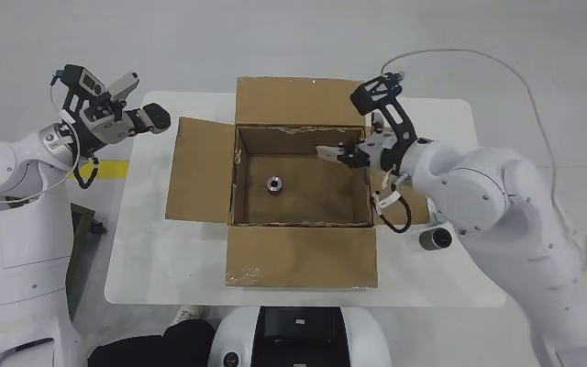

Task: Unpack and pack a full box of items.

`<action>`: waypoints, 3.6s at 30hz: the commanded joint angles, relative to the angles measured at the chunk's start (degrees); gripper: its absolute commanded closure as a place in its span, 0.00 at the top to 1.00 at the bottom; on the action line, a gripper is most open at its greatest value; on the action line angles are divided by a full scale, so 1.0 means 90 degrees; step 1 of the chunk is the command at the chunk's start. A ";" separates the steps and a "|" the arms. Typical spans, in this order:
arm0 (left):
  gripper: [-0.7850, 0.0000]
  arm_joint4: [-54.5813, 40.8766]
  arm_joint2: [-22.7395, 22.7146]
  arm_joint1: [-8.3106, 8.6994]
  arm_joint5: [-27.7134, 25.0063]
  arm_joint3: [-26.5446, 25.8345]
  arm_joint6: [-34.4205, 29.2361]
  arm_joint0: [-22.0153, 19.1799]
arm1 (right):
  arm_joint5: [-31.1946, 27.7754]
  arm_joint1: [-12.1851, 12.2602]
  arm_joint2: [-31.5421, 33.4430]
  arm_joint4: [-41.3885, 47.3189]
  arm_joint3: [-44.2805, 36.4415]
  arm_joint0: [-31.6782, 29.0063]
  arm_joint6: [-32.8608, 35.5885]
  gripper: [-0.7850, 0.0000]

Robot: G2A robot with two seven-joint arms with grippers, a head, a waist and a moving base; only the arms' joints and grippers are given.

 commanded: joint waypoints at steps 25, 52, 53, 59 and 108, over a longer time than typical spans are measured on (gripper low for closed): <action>1.00 0.0000 0.0000 0.0000 0.0000 0.0000 0.0000 0.0000 | -0.1279 -0.1098 -0.2596 0.0302 0.2162 0.1639 -0.0066 1.00; 1.00 0.0000 0.0000 0.0000 0.0000 0.0000 0.0000 0.0000 | -0.2408 -0.2375 -0.3933 0.0174 0.4852 0.2477 0.0144 1.00; 1.00 0.0000 0.0000 0.0000 0.0000 0.0000 0.0000 0.0000 | -0.2440 -0.2413 -0.3940 0.0176 0.4959 0.2487 0.0120 1.00; 1.00 0.0000 0.0000 0.0000 0.0000 0.0000 0.0000 0.0000 | -0.2591 -0.2641 -0.4041 0.0092 0.5449 0.2509 0.0044 1.00; 1.00 0.0000 0.0000 0.0000 0.0000 0.0000 0.0000 0.0000 | -0.2184 -0.2534 -0.2407 -0.0736 0.4035 0.1755 0.1290 0.00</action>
